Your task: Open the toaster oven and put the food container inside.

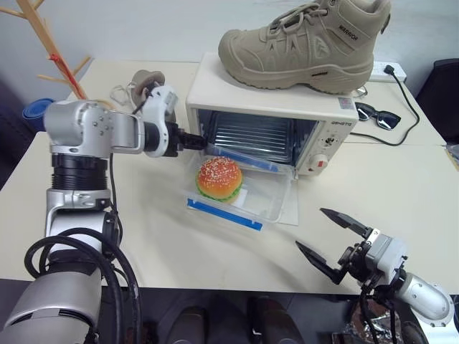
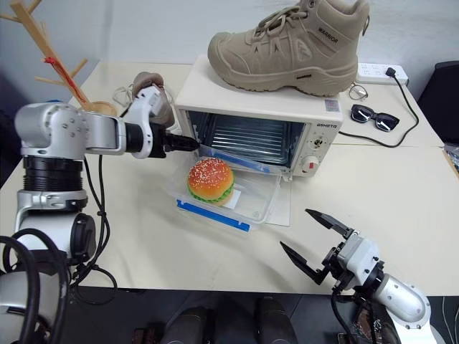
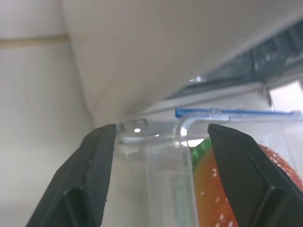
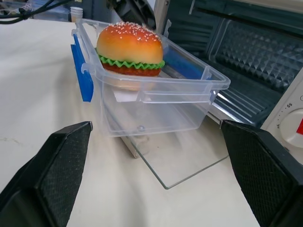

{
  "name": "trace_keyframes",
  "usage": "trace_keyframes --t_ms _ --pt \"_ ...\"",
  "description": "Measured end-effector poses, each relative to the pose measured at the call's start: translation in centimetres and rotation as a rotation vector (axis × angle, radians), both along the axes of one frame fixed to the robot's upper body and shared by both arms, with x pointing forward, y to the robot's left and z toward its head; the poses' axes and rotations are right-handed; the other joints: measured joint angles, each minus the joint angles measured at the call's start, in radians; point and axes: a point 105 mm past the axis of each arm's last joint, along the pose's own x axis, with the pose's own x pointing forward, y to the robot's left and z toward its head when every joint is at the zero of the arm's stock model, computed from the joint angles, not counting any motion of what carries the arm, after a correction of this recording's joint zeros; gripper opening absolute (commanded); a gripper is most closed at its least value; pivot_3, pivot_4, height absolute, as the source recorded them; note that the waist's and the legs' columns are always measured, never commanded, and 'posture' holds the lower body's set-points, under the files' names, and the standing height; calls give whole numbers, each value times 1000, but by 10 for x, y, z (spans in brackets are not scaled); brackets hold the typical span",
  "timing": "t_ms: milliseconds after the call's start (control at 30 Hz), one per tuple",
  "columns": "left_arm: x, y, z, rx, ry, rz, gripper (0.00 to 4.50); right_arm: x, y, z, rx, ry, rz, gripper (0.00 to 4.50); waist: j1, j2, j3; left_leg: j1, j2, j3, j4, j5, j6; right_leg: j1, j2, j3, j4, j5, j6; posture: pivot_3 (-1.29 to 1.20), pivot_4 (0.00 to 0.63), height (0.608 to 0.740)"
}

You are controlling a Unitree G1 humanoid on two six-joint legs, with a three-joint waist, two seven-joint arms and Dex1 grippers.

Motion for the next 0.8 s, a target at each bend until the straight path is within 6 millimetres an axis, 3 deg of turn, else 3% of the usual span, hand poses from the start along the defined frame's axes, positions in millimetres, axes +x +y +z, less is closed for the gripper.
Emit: trace_keyframes --t_ms 100,233,300,367,433,500,567,800 --pt "-13 24 9 1 -81 -23 2589 -7 4 2 -5 81 65 3970 2 0 0 0 1 -2 -1 0 -2 0 0 -1 -1 0 -1 0 150 740" --pt "-44 46 12 87 -309 -233 1354 -18 18 -3 -79 203 174 2621 7 1 0 1 1 -1 -2 0 -2 2 -1 -1 -3 -1 -2 0 150 740" --pt "-57 46 -2 131 -358 -363 700 -20 26 -6 -84 238 204 1908 11 0 0 2 1 -2 -1 0 -1 3 -1 -1 -4 -2 -3 0 150 740" --pt "-72 47 -31 184 -379 -485 145 -18 42 -8 -90 260 260 1287 12 1 0 2 1 -2 -1 0 0 4 -2 -1 -5 -2 -3 0 150 740" --pt "-83 42 -56 193 -361 -573 0 -17 52 -11 -95 284 295 667 17 1 0 0 1 -3 -1 -1 2 3 -3 -2 -6 -2 -3 0 150 740" --pt "-91 20 -75 134 -390 -648 0 -11 63 -11 -112 287 325 15 27 1 0 -1 1 -3 1 -6 11 3 -4 -2 -7 -1 -3 0 150 740" --pt "-92 -7 -83 68 -436 -683 0 1 71 -5 -127 247 322 15 34 1 0 -4 1 -4 5 -7 13 3 -4 -3 -7 0 -1 0 150 740" --pt "-62 -40 -80 8 -549 -523 0 50 69 9 -160 156 185 15 34 1 0 -6 -1 -3 8 -8 14 2 -2 -3 -8 1 2 0 150 740"
